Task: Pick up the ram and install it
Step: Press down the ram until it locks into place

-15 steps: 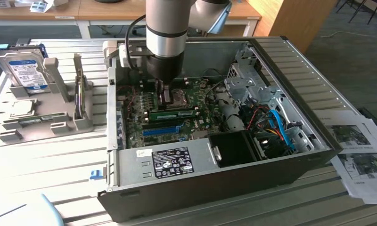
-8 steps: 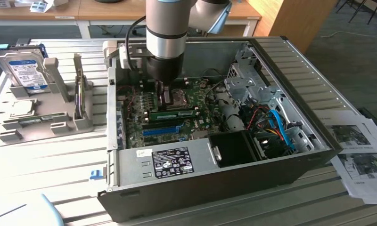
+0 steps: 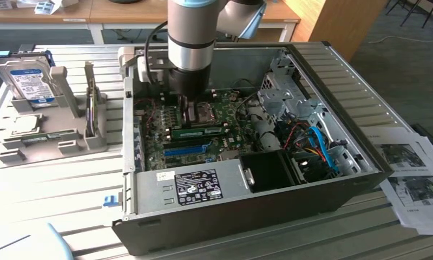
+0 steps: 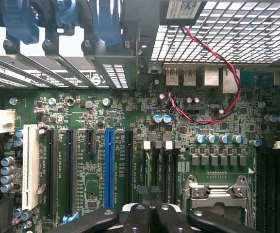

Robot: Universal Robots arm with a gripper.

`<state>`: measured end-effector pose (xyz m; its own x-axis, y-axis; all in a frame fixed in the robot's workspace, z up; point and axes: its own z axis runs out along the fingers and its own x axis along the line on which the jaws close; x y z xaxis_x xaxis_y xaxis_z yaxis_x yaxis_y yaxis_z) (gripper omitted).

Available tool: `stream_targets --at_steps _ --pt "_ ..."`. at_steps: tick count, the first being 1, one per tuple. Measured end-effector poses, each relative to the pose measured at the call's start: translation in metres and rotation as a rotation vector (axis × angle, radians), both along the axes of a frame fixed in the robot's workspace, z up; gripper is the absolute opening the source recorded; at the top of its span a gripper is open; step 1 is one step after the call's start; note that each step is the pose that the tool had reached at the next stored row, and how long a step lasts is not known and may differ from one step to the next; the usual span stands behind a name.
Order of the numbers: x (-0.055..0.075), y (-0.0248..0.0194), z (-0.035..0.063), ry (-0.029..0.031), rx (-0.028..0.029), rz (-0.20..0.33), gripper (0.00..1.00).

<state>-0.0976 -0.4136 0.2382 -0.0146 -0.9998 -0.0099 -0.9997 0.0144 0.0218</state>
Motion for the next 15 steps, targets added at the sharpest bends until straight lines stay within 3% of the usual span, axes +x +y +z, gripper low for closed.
stream_targets --at_steps 9,15 --pt "0.0 0.0 -0.0102 -0.0001 0.0001 0.0 0.09" --pt "0.0 0.0 -0.0114 0.0 0.0 0.0 0.09"
